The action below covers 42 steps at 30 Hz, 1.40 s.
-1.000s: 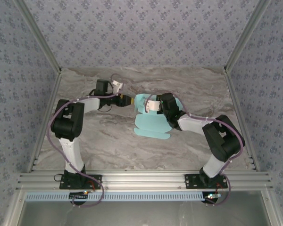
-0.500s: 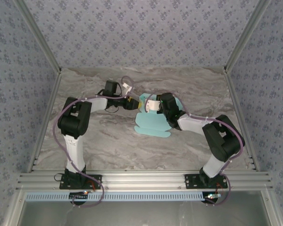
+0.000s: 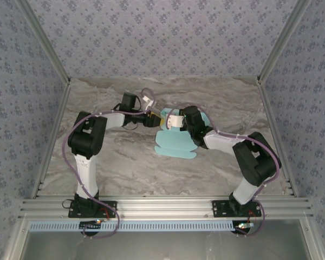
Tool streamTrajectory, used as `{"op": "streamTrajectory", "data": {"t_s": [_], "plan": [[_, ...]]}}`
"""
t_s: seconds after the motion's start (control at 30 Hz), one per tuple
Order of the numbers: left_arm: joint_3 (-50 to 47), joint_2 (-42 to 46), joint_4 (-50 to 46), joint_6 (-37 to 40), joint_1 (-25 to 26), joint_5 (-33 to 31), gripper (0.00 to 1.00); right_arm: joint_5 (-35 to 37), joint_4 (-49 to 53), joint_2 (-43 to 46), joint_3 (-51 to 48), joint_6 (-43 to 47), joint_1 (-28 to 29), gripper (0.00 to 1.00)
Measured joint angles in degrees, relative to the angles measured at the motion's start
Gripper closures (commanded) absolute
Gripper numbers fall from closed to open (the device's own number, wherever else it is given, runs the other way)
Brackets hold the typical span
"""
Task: Fold the paper box
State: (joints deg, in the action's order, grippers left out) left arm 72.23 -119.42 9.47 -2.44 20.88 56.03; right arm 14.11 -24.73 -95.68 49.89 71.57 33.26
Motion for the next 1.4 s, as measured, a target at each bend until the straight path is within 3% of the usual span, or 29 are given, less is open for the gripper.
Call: {"op": "streamTrajectory", "data": {"t_s": [0.43, 1.13, 1.4], "plan": [[-0.72, 0.0, 5.11, -2.29, 1.55, -2.51, 0.4, 0.07, 1.4, -0.24, 1.07, -0.22, 0.0, 1.0], [-7.17, 0.87, 16.11, -7.15, 4.42, -13.42, 0.34, 0.44, 2.19, -0.55, 1.03, -0.2, 0.0, 1.0], [-11.54, 1.88, 20.5, -7.1, 6.16, -18.71, 0.37, 1.11, -3.61, -0.55, -2.36, 1.4, 0.61, 1.0]]}}
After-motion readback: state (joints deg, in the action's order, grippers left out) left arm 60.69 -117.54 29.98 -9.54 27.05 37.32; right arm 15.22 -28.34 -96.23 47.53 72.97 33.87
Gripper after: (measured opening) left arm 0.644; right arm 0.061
